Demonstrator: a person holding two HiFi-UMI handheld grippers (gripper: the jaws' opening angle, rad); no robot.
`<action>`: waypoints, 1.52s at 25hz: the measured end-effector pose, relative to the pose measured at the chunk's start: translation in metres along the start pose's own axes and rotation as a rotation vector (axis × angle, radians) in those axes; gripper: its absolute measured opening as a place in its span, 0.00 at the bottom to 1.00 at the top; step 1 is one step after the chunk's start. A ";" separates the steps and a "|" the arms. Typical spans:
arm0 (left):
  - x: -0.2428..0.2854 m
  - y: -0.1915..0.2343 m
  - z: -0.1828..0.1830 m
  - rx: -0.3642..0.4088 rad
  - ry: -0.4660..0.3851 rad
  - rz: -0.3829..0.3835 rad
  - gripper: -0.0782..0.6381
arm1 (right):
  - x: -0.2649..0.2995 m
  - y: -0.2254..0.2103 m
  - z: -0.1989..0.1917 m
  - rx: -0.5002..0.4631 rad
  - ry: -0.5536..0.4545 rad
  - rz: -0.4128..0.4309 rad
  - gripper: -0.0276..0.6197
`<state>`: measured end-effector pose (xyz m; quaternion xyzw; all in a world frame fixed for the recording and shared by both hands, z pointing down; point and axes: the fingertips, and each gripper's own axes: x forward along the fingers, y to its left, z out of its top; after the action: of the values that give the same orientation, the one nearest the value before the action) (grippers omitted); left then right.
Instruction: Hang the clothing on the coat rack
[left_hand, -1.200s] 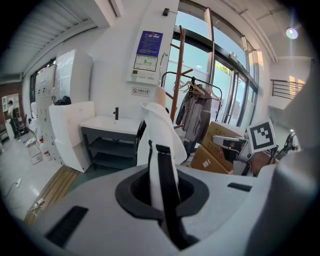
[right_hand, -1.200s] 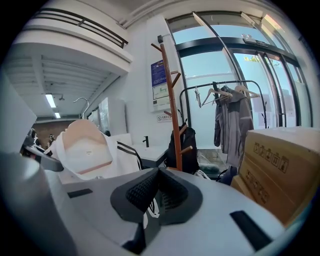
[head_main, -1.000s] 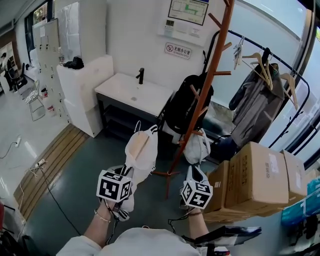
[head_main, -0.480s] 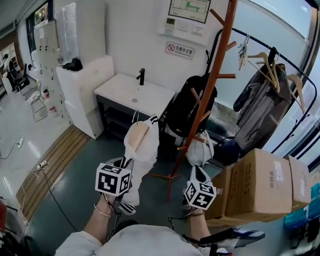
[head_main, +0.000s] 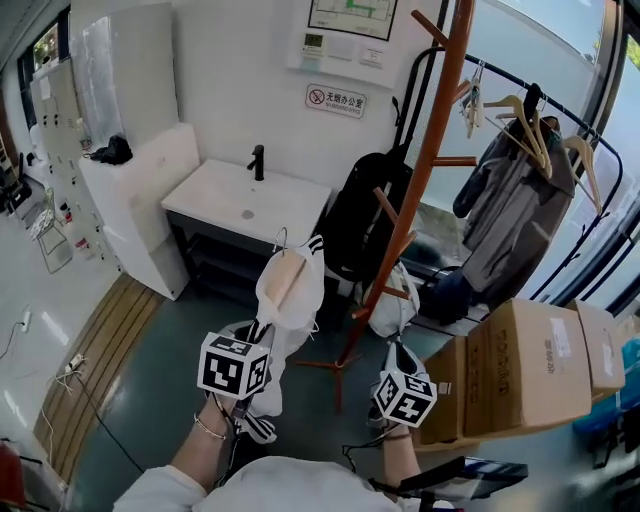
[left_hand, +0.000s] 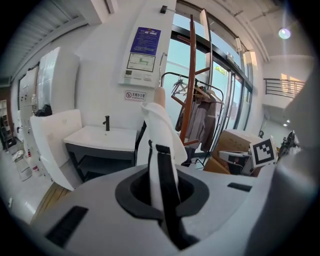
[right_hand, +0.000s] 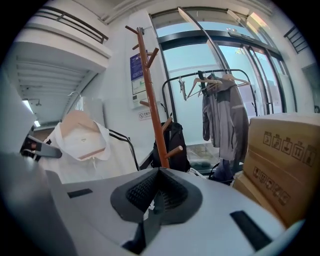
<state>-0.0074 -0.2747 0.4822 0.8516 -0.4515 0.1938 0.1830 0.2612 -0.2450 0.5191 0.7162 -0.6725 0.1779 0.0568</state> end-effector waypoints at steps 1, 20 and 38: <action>0.007 0.006 0.003 0.010 0.007 -0.018 0.13 | 0.006 0.003 0.003 0.013 -0.007 -0.018 0.08; 0.078 0.087 0.071 0.161 0.060 -0.339 0.13 | 0.054 0.062 0.043 0.110 -0.080 -0.322 0.08; 0.128 0.100 0.081 0.091 0.111 -0.445 0.13 | 0.067 0.059 0.067 0.071 -0.104 -0.441 0.08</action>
<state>-0.0119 -0.4564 0.4898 0.9255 -0.2329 0.2152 0.2071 0.2171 -0.3347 0.4700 0.8555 -0.4951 0.1476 0.0340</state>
